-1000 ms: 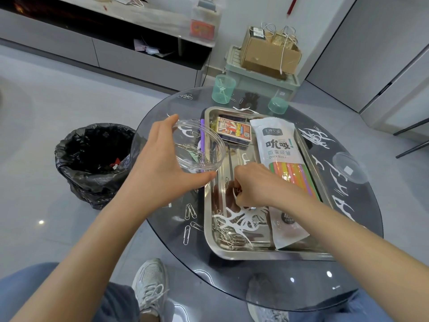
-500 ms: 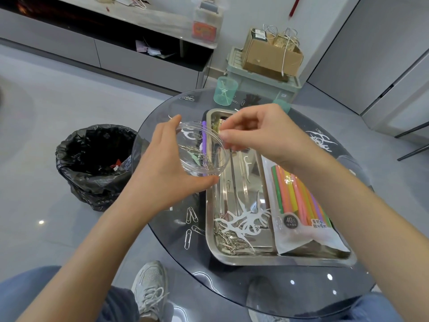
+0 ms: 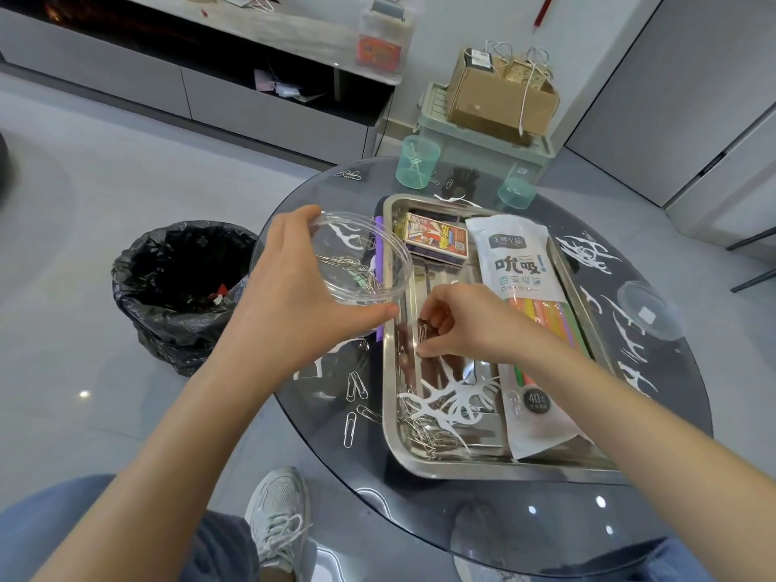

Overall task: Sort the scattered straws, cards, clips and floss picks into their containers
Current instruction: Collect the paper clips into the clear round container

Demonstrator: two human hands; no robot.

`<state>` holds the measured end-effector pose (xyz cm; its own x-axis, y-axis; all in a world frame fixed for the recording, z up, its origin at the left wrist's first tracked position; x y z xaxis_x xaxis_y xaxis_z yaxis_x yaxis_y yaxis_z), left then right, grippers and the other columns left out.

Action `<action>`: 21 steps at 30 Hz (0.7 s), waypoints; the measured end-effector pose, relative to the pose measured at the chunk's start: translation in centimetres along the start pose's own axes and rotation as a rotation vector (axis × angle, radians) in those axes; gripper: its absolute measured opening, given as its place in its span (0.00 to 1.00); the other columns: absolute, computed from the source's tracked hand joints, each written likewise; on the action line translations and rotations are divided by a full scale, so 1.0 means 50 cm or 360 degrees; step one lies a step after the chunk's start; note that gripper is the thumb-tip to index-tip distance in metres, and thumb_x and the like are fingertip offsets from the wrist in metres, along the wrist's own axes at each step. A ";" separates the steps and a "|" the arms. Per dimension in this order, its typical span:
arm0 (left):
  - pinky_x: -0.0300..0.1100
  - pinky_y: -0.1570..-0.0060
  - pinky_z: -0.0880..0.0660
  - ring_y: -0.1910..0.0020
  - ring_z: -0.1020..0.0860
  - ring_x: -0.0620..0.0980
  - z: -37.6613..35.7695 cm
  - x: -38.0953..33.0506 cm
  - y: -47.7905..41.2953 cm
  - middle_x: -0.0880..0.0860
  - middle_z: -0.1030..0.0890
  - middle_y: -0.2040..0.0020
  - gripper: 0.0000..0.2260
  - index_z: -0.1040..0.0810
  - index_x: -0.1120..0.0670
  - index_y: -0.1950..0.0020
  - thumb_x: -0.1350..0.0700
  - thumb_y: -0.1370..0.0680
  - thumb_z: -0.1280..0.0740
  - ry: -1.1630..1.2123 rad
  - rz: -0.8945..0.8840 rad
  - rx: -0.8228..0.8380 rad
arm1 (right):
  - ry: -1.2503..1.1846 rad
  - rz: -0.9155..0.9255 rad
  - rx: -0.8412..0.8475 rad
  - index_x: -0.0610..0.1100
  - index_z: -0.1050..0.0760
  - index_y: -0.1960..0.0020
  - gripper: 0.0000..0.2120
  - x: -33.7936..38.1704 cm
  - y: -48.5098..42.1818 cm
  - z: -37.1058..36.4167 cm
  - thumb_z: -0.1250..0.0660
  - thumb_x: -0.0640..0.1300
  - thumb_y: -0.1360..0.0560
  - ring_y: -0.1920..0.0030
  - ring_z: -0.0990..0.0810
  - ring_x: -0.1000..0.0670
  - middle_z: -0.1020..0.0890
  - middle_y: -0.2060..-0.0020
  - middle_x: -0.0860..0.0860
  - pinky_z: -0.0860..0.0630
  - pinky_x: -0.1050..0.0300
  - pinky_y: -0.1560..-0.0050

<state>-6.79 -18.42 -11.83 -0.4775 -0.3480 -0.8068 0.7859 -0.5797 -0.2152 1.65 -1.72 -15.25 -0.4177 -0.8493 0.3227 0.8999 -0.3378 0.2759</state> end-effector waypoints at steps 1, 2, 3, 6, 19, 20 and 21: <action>0.33 0.41 0.39 0.39 0.38 0.34 0.000 0.000 0.000 0.47 0.36 0.30 0.51 0.43 0.53 0.25 0.41 0.42 0.22 -0.0005 -0.0004 -0.0002 | 0.0020 0.0006 0.0020 0.43 0.23 0.51 0.15 0.002 -0.003 -0.003 0.23 0.47 0.33 0.55 0.22 0.52 0.20 0.57 0.51 0.24 0.58 0.53; 0.33 0.41 0.39 0.39 0.38 0.34 0.001 0.000 0.000 0.47 0.36 0.30 0.51 0.43 0.53 0.25 0.41 0.42 0.22 -0.0008 -0.0006 -0.0004 | 0.0042 0.0010 0.0046 0.43 0.22 0.52 0.13 0.005 -0.007 -0.004 0.24 0.46 0.32 0.56 0.22 0.53 0.20 0.58 0.51 0.24 0.59 0.53; 0.33 0.41 0.39 0.39 0.37 0.35 0.002 0.000 0.000 0.47 0.36 0.31 0.51 0.43 0.53 0.25 0.40 0.42 0.23 -0.0006 -0.0006 -0.0006 | 0.0068 0.0015 0.0077 0.43 0.22 0.53 0.12 0.008 -0.010 -0.005 0.24 0.46 0.32 0.58 0.22 0.54 0.20 0.59 0.52 0.25 0.61 0.55; 0.34 0.42 0.38 0.40 0.37 0.35 0.006 0.000 0.002 0.47 0.36 0.31 0.52 0.43 0.53 0.25 0.38 0.44 0.24 0.0003 0.0013 -0.0007 | 0.0114 0.0004 0.0199 0.42 0.20 0.52 0.11 0.013 -0.018 -0.005 0.25 0.45 0.31 0.63 0.25 0.59 0.22 0.63 0.55 0.27 0.65 0.60; 0.33 0.42 0.39 0.40 0.38 0.35 0.017 0.009 0.008 0.47 0.36 0.31 0.51 0.42 0.53 0.25 0.42 0.42 0.22 0.0007 0.0017 -0.0008 | 0.0080 0.0051 0.0160 0.41 0.23 0.58 0.05 0.025 -0.015 -0.005 0.28 0.40 0.31 0.64 0.25 0.56 0.21 0.63 0.51 0.26 0.60 0.61; 0.33 0.41 0.39 0.40 0.38 0.35 0.017 0.009 0.008 0.47 0.36 0.30 0.51 0.43 0.53 0.25 0.42 0.42 0.22 0.0016 0.0021 -0.0003 | 0.0042 0.0067 0.0120 0.42 0.24 0.58 0.05 0.027 -0.011 -0.007 0.28 0.39 0.31 0.63 0.25 0.55 0.22 0.63 0.52 0.25 0.58 0.59; 0.33 0.41 0.39 0.40 0.38 0.34 0.019 0.010 0.009 0.47 0.36 0.30 0.52 0.43 0.53 0.25 0.42 0.42 0.22 0.0022 0.0024 -0.0003 | 0.0008 0.0072 0.0087 0.43 0.24 0.59 0.05 0.028 -0.008 -0.009 0.28 0.38 0.31 0.62 0.25 0.55 0.22 0.63 0.52 0.23 0.57 0.57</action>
<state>-7.04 -19.55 -11.80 -0.4601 -0.3463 -0.8175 0.7936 -0.5732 -0.2038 0.77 -2.93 -15.31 -0.3762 -0.8653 0.3313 0.9095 -0.2765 0.3104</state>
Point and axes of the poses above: each hand's wrist, its own y-axis away from the middle knuckle, its own z-axis out of the back of the hand, x = y × z, the point moved 7 cm from there along -y, towards the middle knuckle
